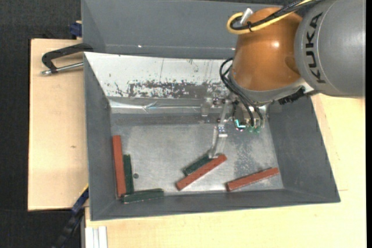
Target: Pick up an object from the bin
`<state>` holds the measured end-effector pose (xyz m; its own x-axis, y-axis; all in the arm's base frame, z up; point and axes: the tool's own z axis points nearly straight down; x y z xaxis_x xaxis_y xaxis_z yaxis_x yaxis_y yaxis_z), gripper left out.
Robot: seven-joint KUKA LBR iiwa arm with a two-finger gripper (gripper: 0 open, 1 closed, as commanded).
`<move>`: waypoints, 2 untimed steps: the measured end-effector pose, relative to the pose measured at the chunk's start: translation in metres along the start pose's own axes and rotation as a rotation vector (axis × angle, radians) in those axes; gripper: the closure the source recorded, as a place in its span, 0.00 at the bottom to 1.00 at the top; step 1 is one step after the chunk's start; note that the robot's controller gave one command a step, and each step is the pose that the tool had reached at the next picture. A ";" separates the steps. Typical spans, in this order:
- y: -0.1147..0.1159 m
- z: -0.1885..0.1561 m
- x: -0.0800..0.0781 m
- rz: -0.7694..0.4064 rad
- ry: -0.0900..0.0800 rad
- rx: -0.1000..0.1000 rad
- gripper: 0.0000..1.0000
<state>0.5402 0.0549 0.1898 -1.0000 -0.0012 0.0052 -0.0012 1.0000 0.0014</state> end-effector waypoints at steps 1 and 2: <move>0.000 -0.004 -0.002 0.001 -0.008 0.000 0.00; -0.003 0.015 -0.003 -0.083 -0.014 0.000 0.00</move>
Offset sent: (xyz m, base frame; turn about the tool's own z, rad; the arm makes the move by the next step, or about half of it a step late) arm 0.0000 -0.0227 -0.1185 -0.4458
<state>0.5431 0.0518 0.1751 -0.9965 -0.0837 -0.0087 -0.0837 0.9965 0.0012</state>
